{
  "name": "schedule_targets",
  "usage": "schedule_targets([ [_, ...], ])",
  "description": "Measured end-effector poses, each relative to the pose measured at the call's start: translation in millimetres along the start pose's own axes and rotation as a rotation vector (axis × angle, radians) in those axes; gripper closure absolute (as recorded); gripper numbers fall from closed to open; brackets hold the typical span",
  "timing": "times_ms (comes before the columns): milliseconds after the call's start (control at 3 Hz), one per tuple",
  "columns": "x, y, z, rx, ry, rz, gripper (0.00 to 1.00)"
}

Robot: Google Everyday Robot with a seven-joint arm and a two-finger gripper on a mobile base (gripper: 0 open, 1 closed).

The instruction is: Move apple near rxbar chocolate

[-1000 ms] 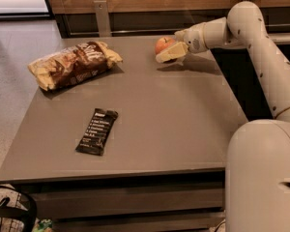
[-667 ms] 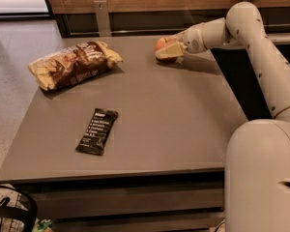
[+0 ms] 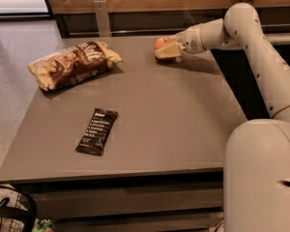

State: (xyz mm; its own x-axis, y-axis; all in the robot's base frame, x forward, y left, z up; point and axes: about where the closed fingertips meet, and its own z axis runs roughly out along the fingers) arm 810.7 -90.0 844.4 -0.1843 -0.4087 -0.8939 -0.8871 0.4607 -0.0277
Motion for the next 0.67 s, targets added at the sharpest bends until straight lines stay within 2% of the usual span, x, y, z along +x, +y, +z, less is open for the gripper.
schedule_targets([
  [333, 0.5, 1.3, 3.9, -0.006, 0.001, 0.001, 1.00],
  [667, -6.0, 6.4, 3.4, -0.037, 0.003, -0.003, 1.00],
])
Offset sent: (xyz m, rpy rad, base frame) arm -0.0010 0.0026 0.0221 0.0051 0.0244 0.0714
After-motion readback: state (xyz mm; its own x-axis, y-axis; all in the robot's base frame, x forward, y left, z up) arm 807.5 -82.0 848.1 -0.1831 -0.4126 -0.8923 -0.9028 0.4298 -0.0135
